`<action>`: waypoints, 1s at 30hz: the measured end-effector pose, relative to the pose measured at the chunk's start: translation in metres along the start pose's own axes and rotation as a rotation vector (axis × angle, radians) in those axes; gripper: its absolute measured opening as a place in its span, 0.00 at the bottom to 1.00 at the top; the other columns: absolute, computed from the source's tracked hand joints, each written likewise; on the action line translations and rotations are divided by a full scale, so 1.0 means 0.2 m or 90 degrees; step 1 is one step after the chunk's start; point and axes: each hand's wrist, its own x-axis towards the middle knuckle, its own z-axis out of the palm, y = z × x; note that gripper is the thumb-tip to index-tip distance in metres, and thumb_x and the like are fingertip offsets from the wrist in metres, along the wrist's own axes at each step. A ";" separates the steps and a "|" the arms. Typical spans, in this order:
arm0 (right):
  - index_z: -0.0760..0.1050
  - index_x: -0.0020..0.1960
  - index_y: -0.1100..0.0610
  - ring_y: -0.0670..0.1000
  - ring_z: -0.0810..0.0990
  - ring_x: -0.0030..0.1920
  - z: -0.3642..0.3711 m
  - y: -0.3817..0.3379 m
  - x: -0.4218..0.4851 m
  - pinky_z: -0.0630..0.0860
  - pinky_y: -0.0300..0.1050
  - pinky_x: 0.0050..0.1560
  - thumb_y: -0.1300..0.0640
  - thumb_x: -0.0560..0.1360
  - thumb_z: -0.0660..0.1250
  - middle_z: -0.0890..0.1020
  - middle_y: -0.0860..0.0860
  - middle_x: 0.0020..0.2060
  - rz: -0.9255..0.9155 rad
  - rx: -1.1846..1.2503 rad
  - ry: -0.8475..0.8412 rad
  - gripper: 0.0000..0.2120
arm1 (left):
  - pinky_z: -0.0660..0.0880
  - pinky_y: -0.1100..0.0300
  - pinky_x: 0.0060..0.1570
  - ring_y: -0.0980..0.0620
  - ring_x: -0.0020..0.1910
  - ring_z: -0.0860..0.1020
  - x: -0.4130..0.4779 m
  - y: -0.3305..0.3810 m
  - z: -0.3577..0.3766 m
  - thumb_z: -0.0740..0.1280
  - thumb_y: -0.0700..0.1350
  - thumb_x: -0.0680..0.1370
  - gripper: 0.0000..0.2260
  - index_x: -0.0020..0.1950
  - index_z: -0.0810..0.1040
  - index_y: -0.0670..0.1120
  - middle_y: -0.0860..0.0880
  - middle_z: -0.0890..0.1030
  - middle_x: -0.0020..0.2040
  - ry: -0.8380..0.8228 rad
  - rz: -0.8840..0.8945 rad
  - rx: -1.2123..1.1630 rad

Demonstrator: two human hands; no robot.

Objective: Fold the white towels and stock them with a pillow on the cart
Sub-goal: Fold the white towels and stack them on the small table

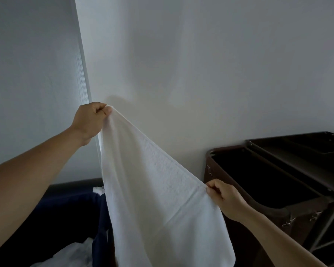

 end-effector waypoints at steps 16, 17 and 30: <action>0.78 0.50 0.50 0.42 0.79 0.40 -0.02 -0.01 0.01 0.69 0.28 0.34 0.51 0.82 0.63 0.82 0.46 0.41 0.082 0.008 0.078 0.07 | 0.69 0.66 0.44 0.52 0.50 0.78 -0.04 0.00 0.00 0.67 0.47 0.81 0.10 0.59 0.81 0.44 0.50 0.81 0.49 0.015 -0.003 0.057; 0.77 0.48 0.49 0.43 0.79 0.40 -0.02 -0.02 0.01 0.68 0.28 0.33 0.51 0.83 0.62 0.81 0.47 0.41 0.092 0.029 0.103 0.07 | 0.69 0.64 0.43 0.51 0.48 0.77 -0.06 -0.01 0.00 0.67 0.47 0.81 0.10 0.60 0.79 0.46 0.50 0.81 0.47 0.026 -0.007 0.070; 0.79 0.49 0.52 0.45 0.77 0.41 -0.03 -0.60 0.18 0.72 0.41 0.45 0.52 0.80 0.64 0.77 0.42 0.37 -0.213 -0.077 -0.010 0.06 | 0.70 0.76 0.57 0.65 0.54 0.78 -0.54 0.23 0.41 0.61 0.33 0.78 0.17 0.57 0.85 0.48 0.55 0.84 0.55 -0.456 0.122 0.124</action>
